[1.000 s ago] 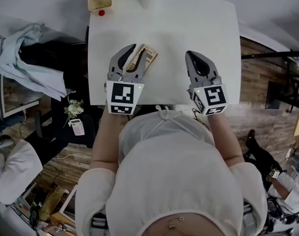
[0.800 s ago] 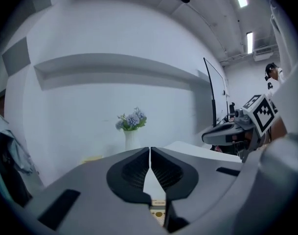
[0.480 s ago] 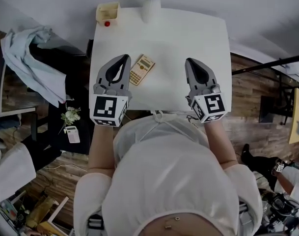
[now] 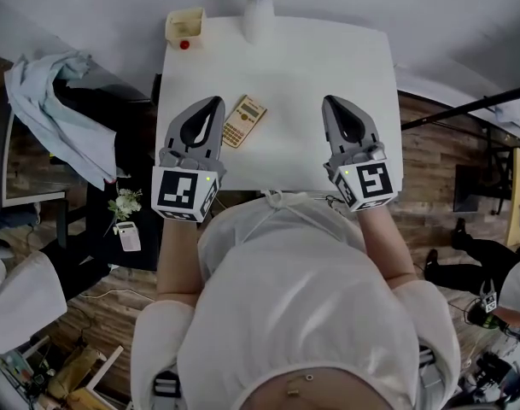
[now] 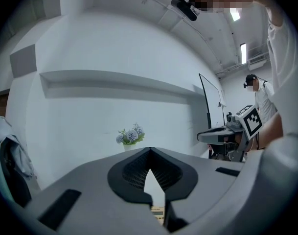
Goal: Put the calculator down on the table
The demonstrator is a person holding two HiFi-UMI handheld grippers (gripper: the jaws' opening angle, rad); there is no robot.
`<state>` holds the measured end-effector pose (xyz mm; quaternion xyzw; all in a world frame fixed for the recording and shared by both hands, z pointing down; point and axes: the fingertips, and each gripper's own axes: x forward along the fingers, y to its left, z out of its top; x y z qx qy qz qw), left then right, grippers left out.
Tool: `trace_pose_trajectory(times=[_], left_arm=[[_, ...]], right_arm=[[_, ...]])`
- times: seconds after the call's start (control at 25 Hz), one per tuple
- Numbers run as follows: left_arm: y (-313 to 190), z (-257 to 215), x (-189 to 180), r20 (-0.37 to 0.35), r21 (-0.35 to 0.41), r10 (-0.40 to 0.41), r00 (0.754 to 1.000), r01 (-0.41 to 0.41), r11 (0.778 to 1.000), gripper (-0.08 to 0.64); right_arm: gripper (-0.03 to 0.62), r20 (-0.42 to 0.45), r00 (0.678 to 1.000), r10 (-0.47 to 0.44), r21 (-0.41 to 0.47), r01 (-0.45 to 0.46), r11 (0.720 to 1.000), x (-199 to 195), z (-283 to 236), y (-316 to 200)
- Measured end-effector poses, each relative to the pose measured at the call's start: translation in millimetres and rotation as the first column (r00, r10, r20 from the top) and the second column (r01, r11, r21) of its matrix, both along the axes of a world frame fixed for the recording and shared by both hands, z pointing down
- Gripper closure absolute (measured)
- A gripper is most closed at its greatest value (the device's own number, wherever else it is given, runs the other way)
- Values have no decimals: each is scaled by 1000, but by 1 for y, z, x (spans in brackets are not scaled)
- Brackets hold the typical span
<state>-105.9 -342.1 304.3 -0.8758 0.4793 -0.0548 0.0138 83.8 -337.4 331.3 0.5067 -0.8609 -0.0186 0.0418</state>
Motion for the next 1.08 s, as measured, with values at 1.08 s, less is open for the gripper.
trace_pose_trajectory(times=[1.08], left_arm=[[4,7,-7,14,-5,19,1000,-18,1000,541]], right_arm=[[591,9,1000,-13,6,12,1000,-16,0,7]])
